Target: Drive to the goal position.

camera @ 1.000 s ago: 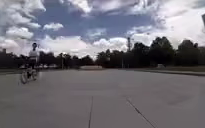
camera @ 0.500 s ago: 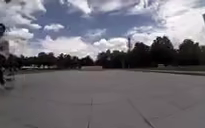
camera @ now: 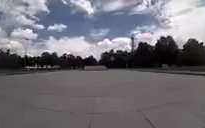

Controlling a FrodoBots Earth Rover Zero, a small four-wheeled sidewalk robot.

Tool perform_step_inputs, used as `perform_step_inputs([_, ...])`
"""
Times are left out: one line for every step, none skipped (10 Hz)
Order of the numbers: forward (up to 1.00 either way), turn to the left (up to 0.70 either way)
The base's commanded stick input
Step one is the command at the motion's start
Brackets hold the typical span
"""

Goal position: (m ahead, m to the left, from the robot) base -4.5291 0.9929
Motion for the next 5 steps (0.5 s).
perform_step_inputs([0.7, 0.0])
perform_step_inputs([0.7, 0.01])
perform_step_inputs([0.7, 0.05])
perform_step_inputs([0.7, 0.1])
perform_step_inputs([0.7, -0.07])
